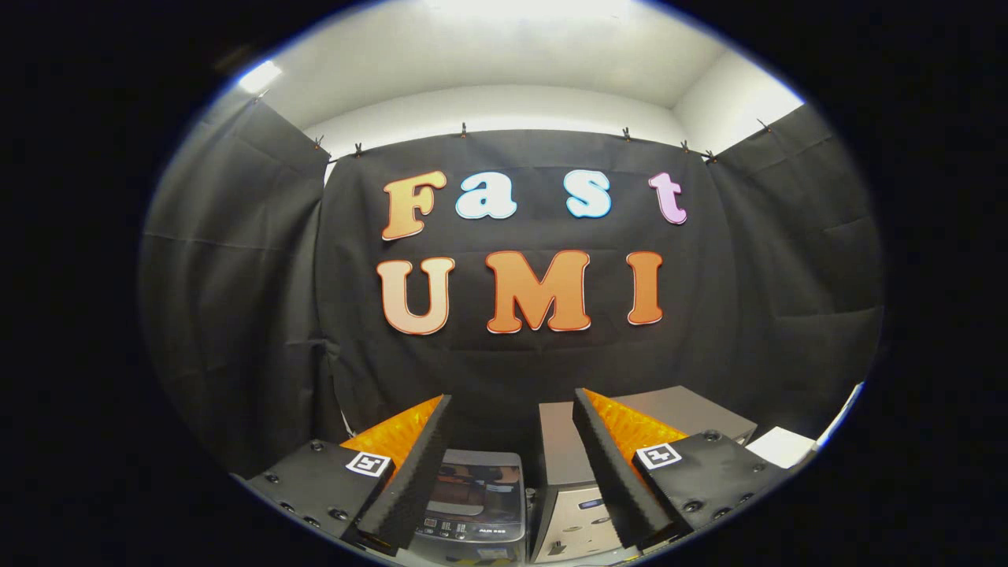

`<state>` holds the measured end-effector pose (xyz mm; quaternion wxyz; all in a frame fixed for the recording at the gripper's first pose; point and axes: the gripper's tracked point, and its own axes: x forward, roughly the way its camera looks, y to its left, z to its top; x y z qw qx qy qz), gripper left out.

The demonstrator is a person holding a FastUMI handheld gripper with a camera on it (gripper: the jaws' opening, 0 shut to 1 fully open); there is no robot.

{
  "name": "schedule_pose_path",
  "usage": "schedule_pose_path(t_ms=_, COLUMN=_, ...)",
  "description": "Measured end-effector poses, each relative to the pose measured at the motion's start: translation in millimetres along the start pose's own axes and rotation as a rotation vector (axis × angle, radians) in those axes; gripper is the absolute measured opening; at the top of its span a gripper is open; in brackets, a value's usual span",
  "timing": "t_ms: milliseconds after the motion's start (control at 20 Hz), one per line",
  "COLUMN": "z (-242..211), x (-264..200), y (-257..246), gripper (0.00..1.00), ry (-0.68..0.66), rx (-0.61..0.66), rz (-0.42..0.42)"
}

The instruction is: Put the clothes into the washing machine and then close the washing machine lid.

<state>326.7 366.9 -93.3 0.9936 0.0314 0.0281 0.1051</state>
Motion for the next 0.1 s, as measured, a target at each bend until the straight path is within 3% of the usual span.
schedule_pose_path(t_ms=100, z=3.4, x=-1.3, y=-3.0, gripper=0.98, ry=-0.011, rx=-0.008, rz=-0.002)
